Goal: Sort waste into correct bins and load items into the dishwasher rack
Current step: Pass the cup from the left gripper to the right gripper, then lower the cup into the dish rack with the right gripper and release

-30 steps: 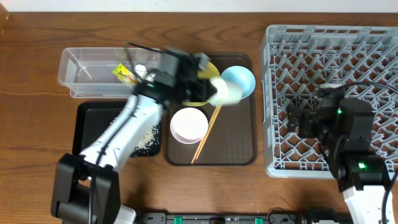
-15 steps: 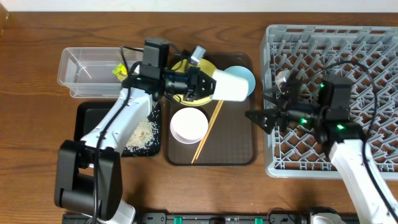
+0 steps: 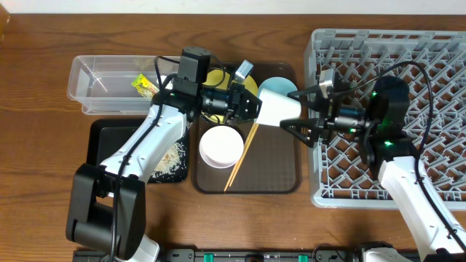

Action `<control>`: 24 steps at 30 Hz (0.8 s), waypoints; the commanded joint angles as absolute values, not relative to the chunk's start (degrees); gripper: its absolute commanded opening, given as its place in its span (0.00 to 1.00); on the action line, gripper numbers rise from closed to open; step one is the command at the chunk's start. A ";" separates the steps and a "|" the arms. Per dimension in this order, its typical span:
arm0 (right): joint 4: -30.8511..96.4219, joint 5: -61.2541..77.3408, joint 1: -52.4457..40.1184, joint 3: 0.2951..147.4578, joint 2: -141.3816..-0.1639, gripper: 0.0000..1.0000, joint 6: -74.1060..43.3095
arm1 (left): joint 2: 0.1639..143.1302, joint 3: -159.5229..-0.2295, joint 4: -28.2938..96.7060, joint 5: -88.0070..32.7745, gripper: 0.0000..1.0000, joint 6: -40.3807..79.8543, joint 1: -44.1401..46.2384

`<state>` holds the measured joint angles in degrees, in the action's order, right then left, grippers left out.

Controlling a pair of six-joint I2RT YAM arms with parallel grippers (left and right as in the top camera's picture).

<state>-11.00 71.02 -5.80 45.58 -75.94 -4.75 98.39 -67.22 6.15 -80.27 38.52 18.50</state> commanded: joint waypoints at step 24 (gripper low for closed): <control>-4.95 60.51 -8.62 46.39 -76.03 0.46 -6.70 | 98.59 -67.46 8.78 -73.95 0.38 32.34 18.33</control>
